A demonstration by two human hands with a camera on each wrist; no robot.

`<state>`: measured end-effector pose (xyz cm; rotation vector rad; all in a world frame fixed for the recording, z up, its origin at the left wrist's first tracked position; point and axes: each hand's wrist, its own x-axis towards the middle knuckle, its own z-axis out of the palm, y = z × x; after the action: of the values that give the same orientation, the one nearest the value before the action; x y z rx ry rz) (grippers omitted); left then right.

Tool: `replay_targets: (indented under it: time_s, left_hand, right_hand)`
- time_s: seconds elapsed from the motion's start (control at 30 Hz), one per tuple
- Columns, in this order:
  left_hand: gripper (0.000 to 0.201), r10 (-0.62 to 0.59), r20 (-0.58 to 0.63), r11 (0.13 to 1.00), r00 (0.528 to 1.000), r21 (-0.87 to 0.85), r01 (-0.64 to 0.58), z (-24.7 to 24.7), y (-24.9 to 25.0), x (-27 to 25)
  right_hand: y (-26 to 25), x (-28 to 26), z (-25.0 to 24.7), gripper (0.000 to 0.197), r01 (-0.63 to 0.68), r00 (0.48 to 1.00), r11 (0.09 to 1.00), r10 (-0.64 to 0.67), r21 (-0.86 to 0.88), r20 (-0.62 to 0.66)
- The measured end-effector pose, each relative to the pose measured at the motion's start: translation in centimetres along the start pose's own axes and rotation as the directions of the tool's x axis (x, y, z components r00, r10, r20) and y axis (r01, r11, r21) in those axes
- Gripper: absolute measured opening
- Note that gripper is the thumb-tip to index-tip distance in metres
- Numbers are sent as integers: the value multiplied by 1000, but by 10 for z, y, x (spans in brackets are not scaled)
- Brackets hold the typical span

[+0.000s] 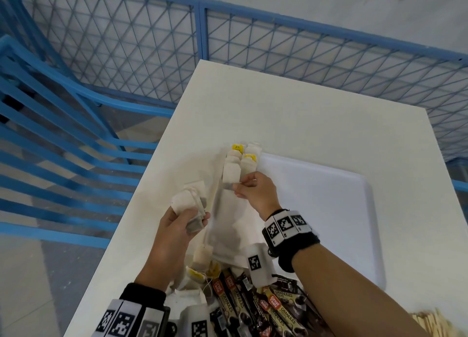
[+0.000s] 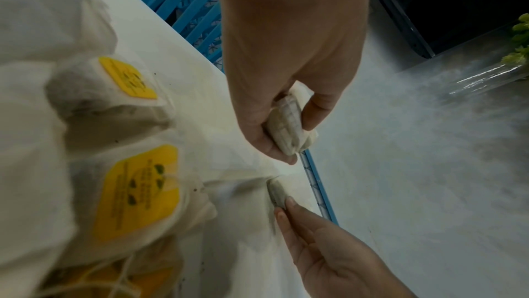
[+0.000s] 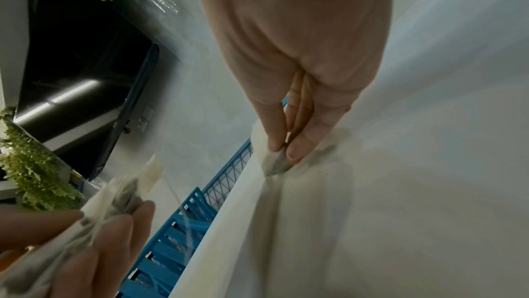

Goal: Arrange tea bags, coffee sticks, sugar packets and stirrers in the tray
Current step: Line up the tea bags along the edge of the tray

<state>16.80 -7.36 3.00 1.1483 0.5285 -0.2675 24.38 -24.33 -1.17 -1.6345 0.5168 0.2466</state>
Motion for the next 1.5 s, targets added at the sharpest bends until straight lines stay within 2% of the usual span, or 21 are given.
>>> replay_targets:
  time_s: [0.3, 0.57, 0.77, 1.5]
  left_hand:
    - [29, -10, -4, 1000, 1000, -3, 10, -5, -2, 1]
    - [24, -3, 22, 1000, 1000, 13, 3, 0, -5, -2]
    - [23, 0, 25, 999, 1000, 40, -1, 1, -6, -3]
    - [24, 4, 45, 1000, 999, 20, -5, 6, -2, -6]
  right_hand:
    - [3, 6, 10, 27, -2, 999, 997, -2, -77, -53]
    - [7, 8, 10, 41, 66, 991, 984, -83, -163, -104]
    - [5, 12, 13, 39, 138, 983, 962, -162, -237, -85]
    - [4, 4, 11, 28, 129, 981, 954, -163, -272, -106]
